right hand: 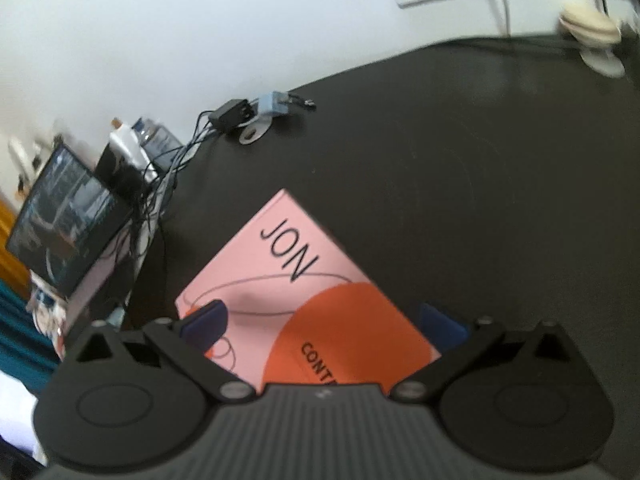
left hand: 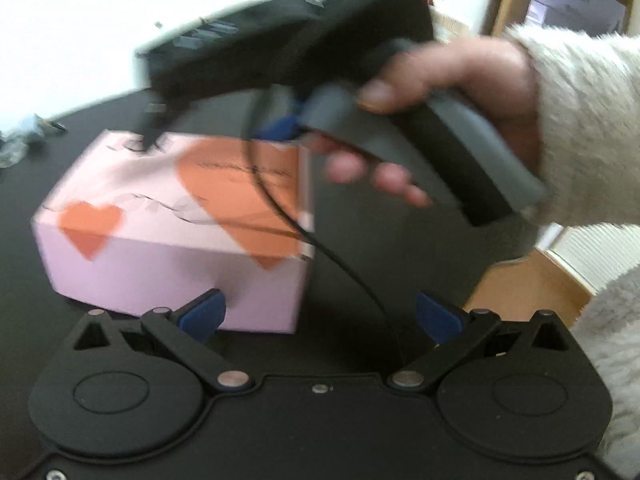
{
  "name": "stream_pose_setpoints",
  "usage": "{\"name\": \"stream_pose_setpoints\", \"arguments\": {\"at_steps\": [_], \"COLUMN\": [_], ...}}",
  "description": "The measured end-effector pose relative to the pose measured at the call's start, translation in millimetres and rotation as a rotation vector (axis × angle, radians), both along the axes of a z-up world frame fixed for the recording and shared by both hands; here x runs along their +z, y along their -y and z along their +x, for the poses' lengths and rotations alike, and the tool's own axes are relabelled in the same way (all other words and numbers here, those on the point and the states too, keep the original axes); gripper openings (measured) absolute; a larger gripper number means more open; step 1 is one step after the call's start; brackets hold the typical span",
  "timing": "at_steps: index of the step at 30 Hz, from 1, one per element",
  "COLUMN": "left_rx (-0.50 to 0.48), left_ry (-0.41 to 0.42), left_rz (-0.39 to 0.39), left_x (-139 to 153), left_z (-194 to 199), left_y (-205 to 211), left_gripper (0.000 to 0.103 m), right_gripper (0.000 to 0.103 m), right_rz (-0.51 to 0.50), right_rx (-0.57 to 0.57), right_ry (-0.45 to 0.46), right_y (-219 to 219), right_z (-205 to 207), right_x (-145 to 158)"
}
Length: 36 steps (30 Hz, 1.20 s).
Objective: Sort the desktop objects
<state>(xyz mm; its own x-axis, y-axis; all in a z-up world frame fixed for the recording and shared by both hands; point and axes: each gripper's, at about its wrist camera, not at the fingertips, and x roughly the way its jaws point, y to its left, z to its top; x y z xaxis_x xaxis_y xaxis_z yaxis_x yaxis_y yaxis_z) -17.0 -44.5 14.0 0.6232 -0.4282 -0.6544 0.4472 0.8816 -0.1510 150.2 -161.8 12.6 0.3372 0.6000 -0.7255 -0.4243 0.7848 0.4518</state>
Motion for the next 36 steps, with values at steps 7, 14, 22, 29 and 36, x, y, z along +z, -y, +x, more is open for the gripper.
{"name": "stream_pose_setpoints", "arguments": {"at_steps": [7,14,22,29,36], "left_rx": [0.245,0.41,0.36,0.353,0.374], "left_ry": [0.115,0.097,0.012,0.025,-0.011], "left_rz": [-0.122,-0.211,-0.132,-0.064,-0.075], "left_x": [18,28,11,4,0], "left_z": [12,56,93,92,96], "left_y": [-67,-97,-68,-59,-59], "left_gripper": [0.103,0.103,0.103,0.103,0.103], "right_gripper": [0.102,0.102,0.102,0.102,0.102], "right_rz": [-0.02,-0.054,-0.103,-0.107,-0.194], "right_rx": [-0.069,-0.013,0.044,0.082,0.161], "right_ry": [0.074,0.089,0.136,0.152,0.186], "right_y": [45,57,32,27,14], "right_z": [-23,-57,-75,-77,-84], "right_x": [9,12,2,4,2]}}
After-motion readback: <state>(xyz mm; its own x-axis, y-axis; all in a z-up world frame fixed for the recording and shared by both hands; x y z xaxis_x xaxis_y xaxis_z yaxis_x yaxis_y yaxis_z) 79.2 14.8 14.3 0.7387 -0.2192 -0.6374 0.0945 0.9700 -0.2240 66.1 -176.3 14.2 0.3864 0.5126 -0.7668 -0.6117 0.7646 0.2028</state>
